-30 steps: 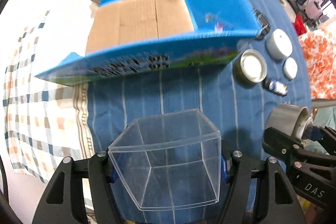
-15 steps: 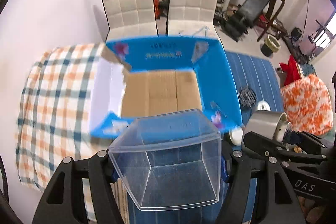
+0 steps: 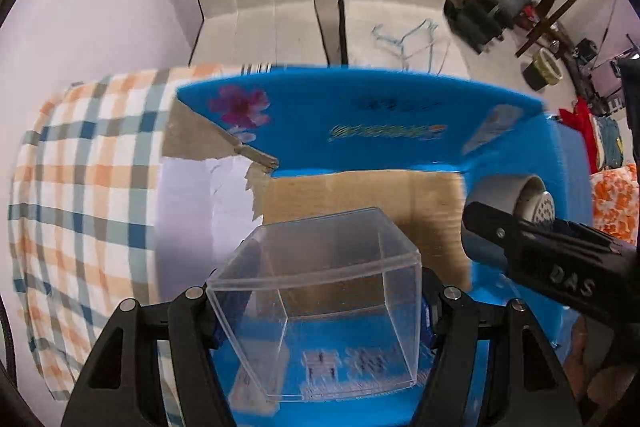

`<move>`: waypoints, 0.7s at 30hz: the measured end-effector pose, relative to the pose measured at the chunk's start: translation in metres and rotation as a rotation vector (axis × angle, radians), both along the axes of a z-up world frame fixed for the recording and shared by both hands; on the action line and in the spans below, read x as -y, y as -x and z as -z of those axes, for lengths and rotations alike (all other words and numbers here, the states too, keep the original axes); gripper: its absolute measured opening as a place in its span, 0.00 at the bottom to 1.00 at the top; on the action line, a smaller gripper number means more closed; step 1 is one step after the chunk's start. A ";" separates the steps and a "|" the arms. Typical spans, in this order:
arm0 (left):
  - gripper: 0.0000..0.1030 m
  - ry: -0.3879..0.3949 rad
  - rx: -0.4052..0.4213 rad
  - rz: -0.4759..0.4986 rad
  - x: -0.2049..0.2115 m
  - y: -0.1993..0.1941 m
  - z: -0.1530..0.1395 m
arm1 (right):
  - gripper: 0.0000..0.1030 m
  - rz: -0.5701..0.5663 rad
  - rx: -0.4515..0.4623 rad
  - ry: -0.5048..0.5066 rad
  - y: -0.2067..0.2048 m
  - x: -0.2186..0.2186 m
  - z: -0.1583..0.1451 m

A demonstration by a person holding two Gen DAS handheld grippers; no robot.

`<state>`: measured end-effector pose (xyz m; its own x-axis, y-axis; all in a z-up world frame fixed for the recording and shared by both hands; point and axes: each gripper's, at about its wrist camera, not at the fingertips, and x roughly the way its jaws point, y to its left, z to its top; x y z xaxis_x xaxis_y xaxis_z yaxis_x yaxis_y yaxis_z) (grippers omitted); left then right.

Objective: Organize rigid objects
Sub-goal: 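Lower both items into the blue box and open both tools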

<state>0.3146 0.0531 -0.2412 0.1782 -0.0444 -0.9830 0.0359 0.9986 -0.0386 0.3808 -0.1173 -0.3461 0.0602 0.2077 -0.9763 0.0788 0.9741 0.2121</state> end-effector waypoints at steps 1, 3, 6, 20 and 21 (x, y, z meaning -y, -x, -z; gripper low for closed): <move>0.63 0.001 -0.013 0.004 0.000 -0.003 0.007 | 0.71 -0.004 -0.013 0.013 -0.003 -0.002 0.008; 0.63 0.002 -0.044 0.011 -0.002 -0.009 0.024 | 0.71 -0.009 -0.036 0.052 -0.012 -0.008 0.025; 0.63 -0.004 -0.073 0.019 -0.004 -0.014 0.043 | 0.72 -0.003 -0.074 0.090 -0.021 -0.012 0.044; 0.63 0.154 -0.178 -0.004 -0.002 -0.030 0.060 | 0.90 0.064 0.018 0.101 -0.028 0.011 -0.004; 0.63 0.161 -0.190 0.005 0.002 -0.034 0.064 | 0.90 0.068 0.015 0.098 -0.029 0.012 -0.002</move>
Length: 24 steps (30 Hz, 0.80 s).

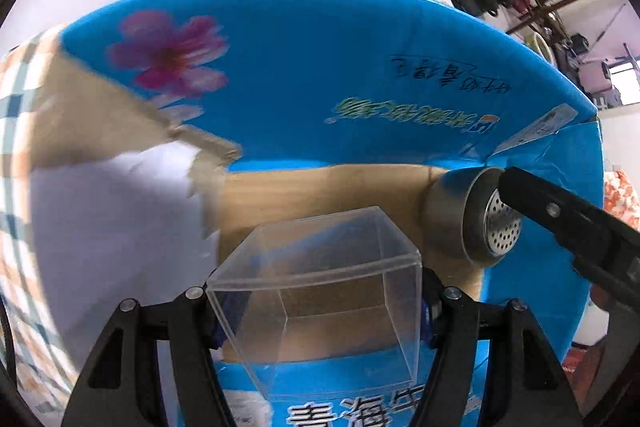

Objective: Organize rigid objects
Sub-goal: 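Lower both items into the blue box and open both tools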

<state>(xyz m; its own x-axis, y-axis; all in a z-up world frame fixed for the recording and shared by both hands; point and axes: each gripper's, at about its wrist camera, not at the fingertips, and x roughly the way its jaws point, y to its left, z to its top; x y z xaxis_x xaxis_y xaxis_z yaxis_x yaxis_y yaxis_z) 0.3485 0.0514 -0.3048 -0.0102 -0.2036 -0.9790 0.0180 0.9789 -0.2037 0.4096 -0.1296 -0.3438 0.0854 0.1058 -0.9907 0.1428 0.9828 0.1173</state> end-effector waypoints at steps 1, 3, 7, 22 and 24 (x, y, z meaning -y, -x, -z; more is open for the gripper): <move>0.63 0.003 -0.012 0.007 0.003 -0.004 0.003 | 0.90 0.003 -0.002 -0.001 -0.001 -0.001 0.001; 0.63 0.012 -0.020 0.022 0.011 -0.012 0.009 | 0.90 0.016 -0.004 -0.002 -0.002 0.003 0.004; 0.63 0.002 -0.031 0.065 0.028 -0.023 0.018 | 0.90 0.018 0.000 0.008 -0.002 0.008 0.006; 1.00 -0.063 0.010 0.053 0.032 -0.016 -0.004 | 0.90 -0.043 0.078 0.032 0.019 0.010 -0.033; 1.00 -0.068 0.026 0.045 0.029 -0.010 -0.014 | 0.90 -0.063 0.100 0.038 0.032 0.010 -0.046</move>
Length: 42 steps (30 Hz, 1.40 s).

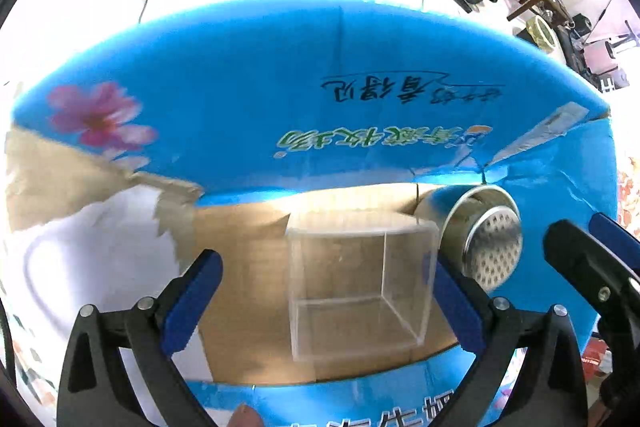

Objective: Organize rigid objects
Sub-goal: 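Lower both items into the blue box and open both tools, then move the left tool to the white-lined metal lid while the right tool approaches the black charger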

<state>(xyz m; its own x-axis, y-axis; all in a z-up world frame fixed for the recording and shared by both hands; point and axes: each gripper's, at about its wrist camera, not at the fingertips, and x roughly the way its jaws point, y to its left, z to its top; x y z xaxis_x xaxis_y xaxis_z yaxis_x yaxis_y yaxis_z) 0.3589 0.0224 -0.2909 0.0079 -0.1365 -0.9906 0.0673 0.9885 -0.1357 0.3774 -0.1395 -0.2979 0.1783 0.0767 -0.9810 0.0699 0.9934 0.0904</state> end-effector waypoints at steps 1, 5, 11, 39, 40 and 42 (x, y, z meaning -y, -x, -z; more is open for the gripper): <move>1.00 -0.001 0.011 -0.004 0.000 0.004 -0.005 | 0.90 -0.010 0.009 0.001 0.007 -0.001 -0.006; 1.00 -0.066 0.089 -0.031 -0.017 0.032 -0.031 | 0.90 -0.046 0.038 -0.004 0.044 -0.005 -0.029; 1.00 -0.092 0.180 -0.042 -0.035 0.072 -0.071 | 0.90 -0.074 0.073 -0.054 0.098 -0.014 -0.064; 1.00 -0.084 0.403 -0.028 0.036 0.200 -0.195 | 1.00 0.090 0.102 -0.095 0.234 0.172 -0.128; 1.00 -0.074 0.387 -0.016 0.052 0.201 -0.186 | 1.00 0.109 0.080 -0.100 0.235 0.190 -0.116; 1.00 -0.058 0.332 0.012 0.084 0.203 -0.163 | 1.00 0.151 0.031 -0.112 0.238 0.226 -0.088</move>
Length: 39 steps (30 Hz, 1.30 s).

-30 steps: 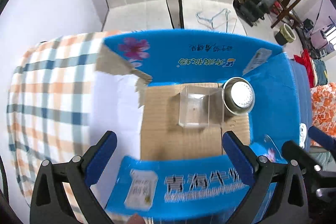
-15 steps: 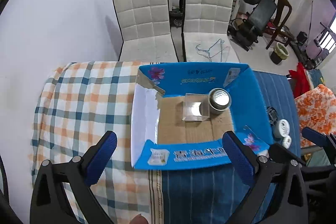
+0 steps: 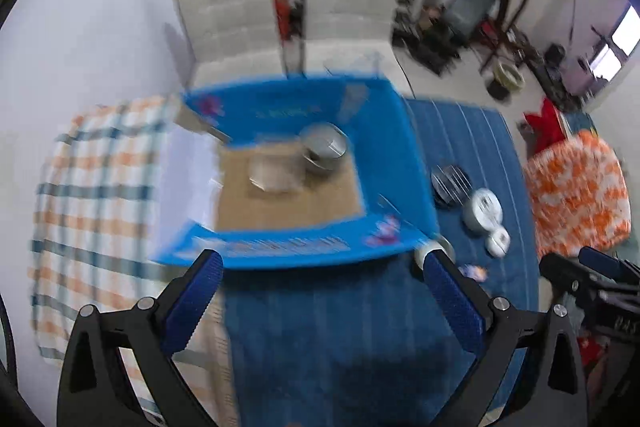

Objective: Organize rigid objects
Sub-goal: 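Move the left tool to the white-lined metal lid while the right tool approaches the black charger, then close the left tool on the metal lid while the right tool grips the charger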

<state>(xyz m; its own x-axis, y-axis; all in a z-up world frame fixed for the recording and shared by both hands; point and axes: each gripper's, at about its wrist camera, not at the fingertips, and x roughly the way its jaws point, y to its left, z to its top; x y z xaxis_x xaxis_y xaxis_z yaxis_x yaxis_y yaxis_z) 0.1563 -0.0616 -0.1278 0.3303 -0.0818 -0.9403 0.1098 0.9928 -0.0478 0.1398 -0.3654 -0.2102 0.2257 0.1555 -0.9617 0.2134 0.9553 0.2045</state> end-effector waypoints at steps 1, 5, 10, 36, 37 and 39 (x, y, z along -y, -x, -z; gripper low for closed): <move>1.00 0.011 -0.023 0.019 0.016 0.001 0.013 | 1.00 0.016 -0.023 -0.010 0.000 0.016 0.016; 1.00 -0.013 -0.110 0.093 0.080 0.007 0.071 | 1.00 0.051 -0.115 -0.015 0.006 0.054 0.078; 1.00 -0.095 -0.204 0.142 0.126 0.015 0.132 | 0.99 0.066 -0.267 -0.088 0.026 0.068 0.161; 0.86 -0.044 -0.279 -0.139 0.165 -0.034 0.235 | 0.63 0.014 -0.314 -0.033 0.021 0.117 0.198; 0.84 -0.048 -0.276 -0.140 0.166 -0.035 0.235 | 0.63 0.018 -0.320 -0.033 0.023 0.119 0.198; 0.73 -0.058 -0.255 -0.130 0.168 -0.033 0.232 | 0.63 0.032 -0.328 -0.035 0.012 0.114 0.197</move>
